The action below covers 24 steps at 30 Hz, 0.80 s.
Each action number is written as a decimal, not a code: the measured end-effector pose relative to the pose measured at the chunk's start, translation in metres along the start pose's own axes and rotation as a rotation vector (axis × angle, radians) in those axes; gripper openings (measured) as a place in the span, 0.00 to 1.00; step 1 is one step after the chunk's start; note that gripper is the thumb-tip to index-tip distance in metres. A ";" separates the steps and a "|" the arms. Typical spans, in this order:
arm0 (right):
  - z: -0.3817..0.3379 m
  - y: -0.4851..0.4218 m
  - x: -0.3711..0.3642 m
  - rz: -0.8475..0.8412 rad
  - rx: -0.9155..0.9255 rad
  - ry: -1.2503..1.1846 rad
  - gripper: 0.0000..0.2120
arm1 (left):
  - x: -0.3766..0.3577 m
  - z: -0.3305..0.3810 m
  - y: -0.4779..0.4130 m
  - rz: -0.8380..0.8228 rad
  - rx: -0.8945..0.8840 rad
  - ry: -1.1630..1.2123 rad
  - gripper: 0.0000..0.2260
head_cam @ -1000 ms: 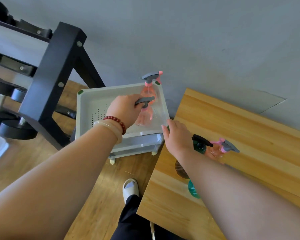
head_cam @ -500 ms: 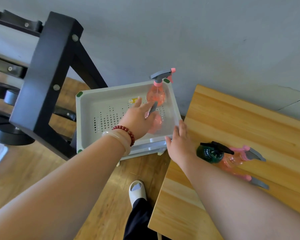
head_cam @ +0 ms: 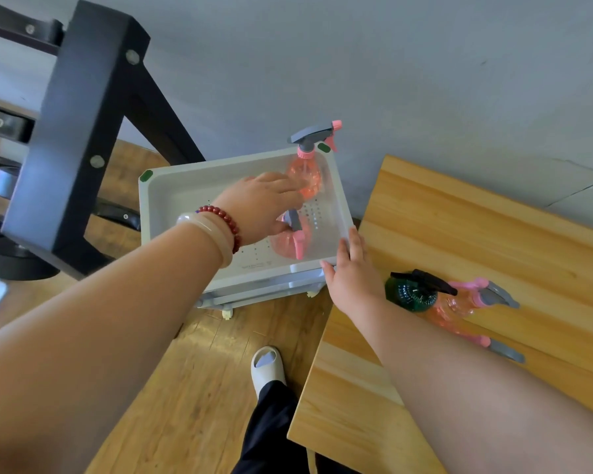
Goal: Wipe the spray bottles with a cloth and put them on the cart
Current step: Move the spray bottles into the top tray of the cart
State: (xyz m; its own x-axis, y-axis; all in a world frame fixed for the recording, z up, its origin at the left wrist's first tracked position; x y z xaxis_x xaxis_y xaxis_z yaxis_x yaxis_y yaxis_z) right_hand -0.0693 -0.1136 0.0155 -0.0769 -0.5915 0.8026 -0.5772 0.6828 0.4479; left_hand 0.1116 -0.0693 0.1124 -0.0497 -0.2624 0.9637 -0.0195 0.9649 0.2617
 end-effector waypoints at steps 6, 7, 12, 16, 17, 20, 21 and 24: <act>0.005 0.001 0.006 -0.044 0.048 0.023 0.29 | 0.001 0.005 -0.012 -0.065 0.093 0.011 0.13; 0.006 0.001 0.007 -0.050 0.058 0.034 0.29 | 0.000 0.004 -0.014 -0.043 0.144 0.067 0.13; 0.007 -0.001 0.008 -0.059 0.064 0.045 0.29 | 0.002 0.010 -0.029 0.075 0.286 0.174 0.12; 0.009 -0.001 0.009 -0.070 0.066 0.047 0.29 | 0.004 0.016 -0.045 0.107 0.323 0.193 0.11; 0.010 -0.001 0.009 -0.075 0.066 0.050 0.29 | 0.004 0.016 -0.048 0.110 0.333 0.191 0.11; 0.011 -0.002 0.009 -0.084 0.069 0.054 0.29 | 0.005 0.017 -0.055 0.112 0.357 0.168 0.11; 0.011 -0.003 0.009 -0.086 0.069 0.055 0.29 | 0.006 0.018 -0.057 0.117 0.363 0.160 0.10; 0.012 -0.003 0.009 -0.088 0.069 0.054 0.29 | 0.008 0.022 -0.060 0.125 0.355 0.163 0.10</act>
State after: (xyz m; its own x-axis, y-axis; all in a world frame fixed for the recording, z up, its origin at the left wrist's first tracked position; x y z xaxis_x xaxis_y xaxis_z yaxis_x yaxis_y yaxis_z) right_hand -0.0778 -0.1259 0.0169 0.0192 -0.6225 0.7824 -0.6344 0.5972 0.4907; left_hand 0.0906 -0.1293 0.1033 0.0851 -0.1111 0.9902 -0.3679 0.9200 0.1349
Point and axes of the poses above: each hand's wrist, its own y-axis away from the middle knuckle, its own x-axis out of the back of the hand, z = x × y, the point moved 4 cm from there along -y, towards the middle knuckle, and after that the axes turned 13 degrees about -y, right-handed, at the moved point
